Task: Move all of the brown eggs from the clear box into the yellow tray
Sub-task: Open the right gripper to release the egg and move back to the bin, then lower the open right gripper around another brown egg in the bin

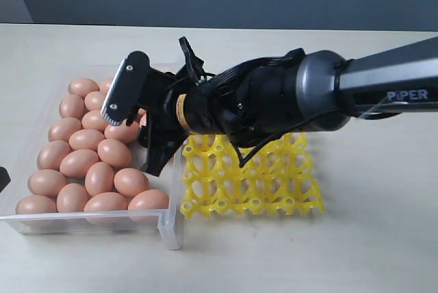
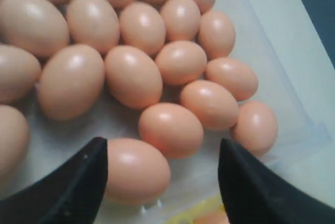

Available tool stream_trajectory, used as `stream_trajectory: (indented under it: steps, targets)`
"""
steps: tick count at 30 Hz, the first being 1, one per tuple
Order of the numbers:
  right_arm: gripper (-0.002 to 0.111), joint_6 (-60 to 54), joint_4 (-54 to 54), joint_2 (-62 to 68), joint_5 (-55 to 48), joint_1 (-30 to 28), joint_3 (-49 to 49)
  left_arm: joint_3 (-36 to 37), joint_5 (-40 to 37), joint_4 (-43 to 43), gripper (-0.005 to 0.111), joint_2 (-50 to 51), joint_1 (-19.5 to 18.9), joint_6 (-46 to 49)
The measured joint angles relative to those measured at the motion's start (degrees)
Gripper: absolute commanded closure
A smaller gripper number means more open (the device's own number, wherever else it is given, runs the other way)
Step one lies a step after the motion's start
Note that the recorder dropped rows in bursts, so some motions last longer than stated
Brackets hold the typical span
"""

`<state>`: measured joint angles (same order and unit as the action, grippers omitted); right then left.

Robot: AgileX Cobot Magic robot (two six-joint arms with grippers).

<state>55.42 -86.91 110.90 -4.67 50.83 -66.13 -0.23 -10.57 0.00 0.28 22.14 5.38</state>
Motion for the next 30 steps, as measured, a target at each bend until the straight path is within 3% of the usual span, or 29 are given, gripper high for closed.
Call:
stream_trajectory:
  steps: [4,10,16,20,24,30]
  targets:
    - [0.052,-7.13,1.13,3.63,-4.53,0.0,-0.39,0.0,0.0,0.0,0.106,0.0,0.0,0.0]
    - [0.054,-8.63,8.84,4.08,-6.39,1.06,-0.76,0.0,0.0,0.0,0.106,0.0,0.0,0.0]
    - [0.084,-18.78,24.64,0.44,-13.52,6.0,-0.65,0.0,0.0,0.0,0.106,0.0,0.0,0.0]
    - [0.09,-23.32,35.08,-3.94,-14.45,9.75,-1.12,0.0,0.0,0.0,0.106,0.0,0.0,0.0]
    - [0.09,-29.19,53.1,-5.38,-17.49,10.4,-5.39,0.0,0.0,0.0,0.106,0.0,0.0,0.0]
    - [0.09,-60.95,89.97,-4.46,-34.12,8.78,-14.65,0.0,0.0,0.0,0.106,0.0,0.0,0.0]
